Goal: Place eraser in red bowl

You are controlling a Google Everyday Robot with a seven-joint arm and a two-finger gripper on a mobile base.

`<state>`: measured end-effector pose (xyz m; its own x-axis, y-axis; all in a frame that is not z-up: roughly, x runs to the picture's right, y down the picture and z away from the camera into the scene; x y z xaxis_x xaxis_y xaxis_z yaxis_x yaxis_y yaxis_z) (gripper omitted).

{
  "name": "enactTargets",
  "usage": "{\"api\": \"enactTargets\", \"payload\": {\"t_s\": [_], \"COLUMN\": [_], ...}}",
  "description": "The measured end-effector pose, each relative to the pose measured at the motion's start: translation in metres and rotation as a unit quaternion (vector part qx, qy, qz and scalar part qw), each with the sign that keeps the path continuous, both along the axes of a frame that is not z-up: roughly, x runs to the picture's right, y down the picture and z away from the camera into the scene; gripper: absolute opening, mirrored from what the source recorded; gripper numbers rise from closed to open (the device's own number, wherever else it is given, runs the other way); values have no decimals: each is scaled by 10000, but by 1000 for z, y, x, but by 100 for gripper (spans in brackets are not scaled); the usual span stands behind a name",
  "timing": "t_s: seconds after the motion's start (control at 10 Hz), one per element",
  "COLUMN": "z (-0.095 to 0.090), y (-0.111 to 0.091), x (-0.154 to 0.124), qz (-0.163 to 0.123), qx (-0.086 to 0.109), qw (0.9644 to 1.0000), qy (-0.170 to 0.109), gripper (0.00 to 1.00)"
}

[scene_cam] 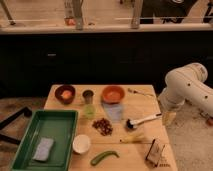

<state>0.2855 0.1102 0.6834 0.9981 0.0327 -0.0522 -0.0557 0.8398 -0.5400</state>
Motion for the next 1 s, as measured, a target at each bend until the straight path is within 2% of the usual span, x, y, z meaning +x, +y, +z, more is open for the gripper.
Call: {"api": "enactTargets", "payload": {"t_s": [0.8,1.0], "z": [0,-3], "y": [-5,-3], "x": [2,9], "qz": [1,-58], "qx": [44,39], "qw": [10000,9968], "qy": [-34,-794], "gripper": [80,80]}}
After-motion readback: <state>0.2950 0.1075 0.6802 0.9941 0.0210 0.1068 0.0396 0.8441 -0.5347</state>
